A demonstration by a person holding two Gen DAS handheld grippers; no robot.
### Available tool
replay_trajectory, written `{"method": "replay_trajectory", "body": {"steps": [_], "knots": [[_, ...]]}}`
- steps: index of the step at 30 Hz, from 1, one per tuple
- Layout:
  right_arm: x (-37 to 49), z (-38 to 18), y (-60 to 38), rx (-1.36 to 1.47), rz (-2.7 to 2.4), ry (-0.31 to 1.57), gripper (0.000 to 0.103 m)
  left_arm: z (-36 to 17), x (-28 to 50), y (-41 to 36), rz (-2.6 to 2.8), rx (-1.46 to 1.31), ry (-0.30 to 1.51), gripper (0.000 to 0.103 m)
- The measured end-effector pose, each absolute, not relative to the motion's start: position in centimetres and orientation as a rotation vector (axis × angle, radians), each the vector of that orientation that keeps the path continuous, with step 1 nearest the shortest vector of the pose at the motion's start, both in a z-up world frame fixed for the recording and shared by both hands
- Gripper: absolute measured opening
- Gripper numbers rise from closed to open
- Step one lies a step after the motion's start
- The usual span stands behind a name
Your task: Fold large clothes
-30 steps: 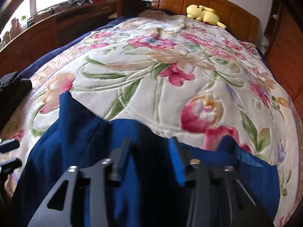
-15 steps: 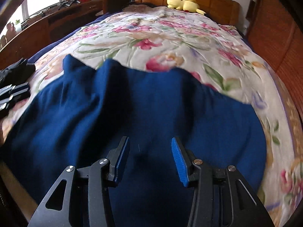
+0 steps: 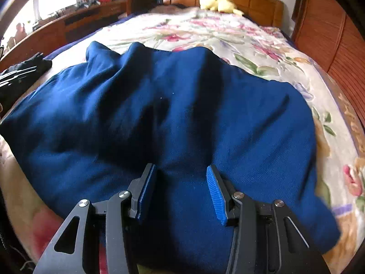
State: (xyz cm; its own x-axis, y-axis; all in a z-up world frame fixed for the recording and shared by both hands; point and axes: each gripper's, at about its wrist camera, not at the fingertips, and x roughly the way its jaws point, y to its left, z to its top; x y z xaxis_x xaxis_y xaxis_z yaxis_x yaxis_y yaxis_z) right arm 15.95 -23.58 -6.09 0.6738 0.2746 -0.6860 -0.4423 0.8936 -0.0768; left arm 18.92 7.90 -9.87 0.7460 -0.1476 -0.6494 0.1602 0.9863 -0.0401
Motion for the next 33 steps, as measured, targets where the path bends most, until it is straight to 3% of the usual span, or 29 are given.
{"method": "replay_trajectory", "body": {"steps": [10,33], "knots": [[15.6,-6.5,-24.9,-0.176,0.439,0.679,0.048,-10.7,13.8,6.2,-0.126,0.000,0.783,0.037],[14.3,-6.5,-24.8,-0.197,0.394,0.651,0.051,-14.9,12.9,6.2,-0.039,-0.067,0.920,0.037]]}}
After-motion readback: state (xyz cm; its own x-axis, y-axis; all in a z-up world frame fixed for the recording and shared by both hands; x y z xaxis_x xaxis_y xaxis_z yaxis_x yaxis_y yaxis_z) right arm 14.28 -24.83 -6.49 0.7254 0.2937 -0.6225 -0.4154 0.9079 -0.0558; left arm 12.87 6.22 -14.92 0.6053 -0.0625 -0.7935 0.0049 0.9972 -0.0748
